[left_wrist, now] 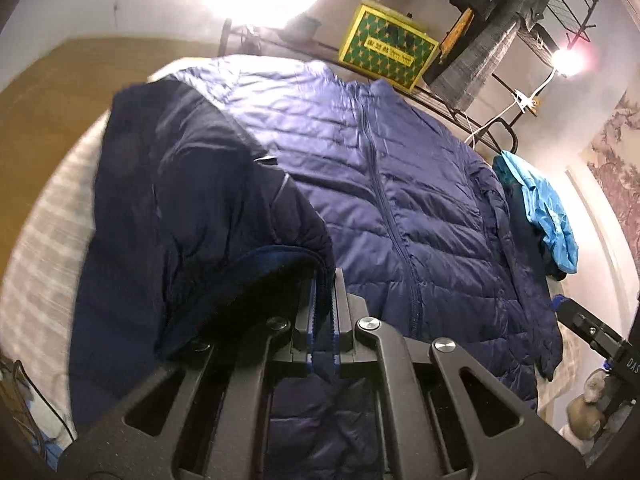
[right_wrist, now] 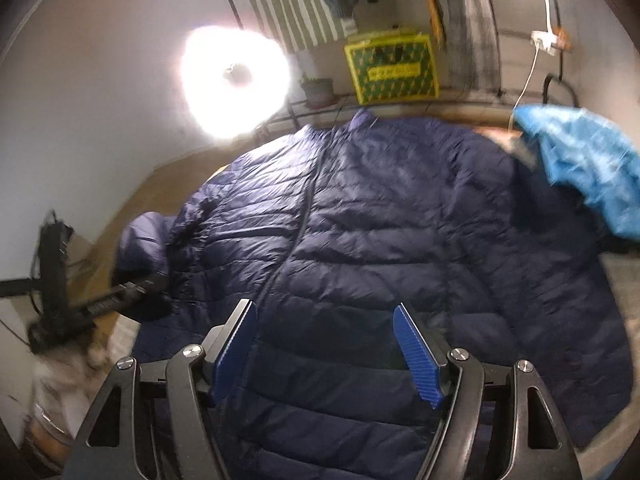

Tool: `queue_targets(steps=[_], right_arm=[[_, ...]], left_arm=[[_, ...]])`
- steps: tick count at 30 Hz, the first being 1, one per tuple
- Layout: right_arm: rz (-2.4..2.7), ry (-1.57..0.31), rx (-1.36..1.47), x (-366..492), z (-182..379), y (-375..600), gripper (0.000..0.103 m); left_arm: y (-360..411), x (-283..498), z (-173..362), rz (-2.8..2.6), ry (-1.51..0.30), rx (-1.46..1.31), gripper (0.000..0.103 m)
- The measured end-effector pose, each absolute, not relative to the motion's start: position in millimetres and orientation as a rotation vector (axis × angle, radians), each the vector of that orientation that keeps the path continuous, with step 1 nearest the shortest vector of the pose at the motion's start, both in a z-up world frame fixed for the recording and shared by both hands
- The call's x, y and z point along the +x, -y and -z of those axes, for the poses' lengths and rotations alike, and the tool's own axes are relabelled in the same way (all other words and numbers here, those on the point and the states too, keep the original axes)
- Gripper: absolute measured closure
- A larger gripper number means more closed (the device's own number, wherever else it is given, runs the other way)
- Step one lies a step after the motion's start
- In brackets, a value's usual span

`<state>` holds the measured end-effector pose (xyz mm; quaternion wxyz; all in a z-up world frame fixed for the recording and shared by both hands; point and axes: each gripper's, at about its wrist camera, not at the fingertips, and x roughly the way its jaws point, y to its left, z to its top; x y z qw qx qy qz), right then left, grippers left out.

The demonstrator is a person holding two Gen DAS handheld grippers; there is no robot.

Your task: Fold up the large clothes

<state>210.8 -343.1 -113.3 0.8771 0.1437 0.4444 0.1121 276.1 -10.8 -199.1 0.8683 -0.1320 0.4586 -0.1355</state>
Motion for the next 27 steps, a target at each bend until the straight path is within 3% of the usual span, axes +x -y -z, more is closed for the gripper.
queue_targets(steps=[4,8,11,18,27], right_arm=[[-0.296,-0.958,0.364,231,128,332,0.029],[-0.335,-0.978,0.4,251,137,318,0.022],[-0.371,-0.992,0.387,264,140,302,0.017],[-0.486,-1.016,0.286,285,143,245,0.01],[-0.417,-1.173,0.244,338,196,202,0.012]], left_arm=[[13,276,215,0.328,-1.014,-0.284,0.096],[4,258,214,0.39,-1.024,-0.311,0.077],[-2,240,205,0.416,-1.002,-0.281,0.069],[-47,191,184,0.359,-0.964,-0.314,0.069],[-120,161,184,0.139,-0.943,-0.362,0.069]])
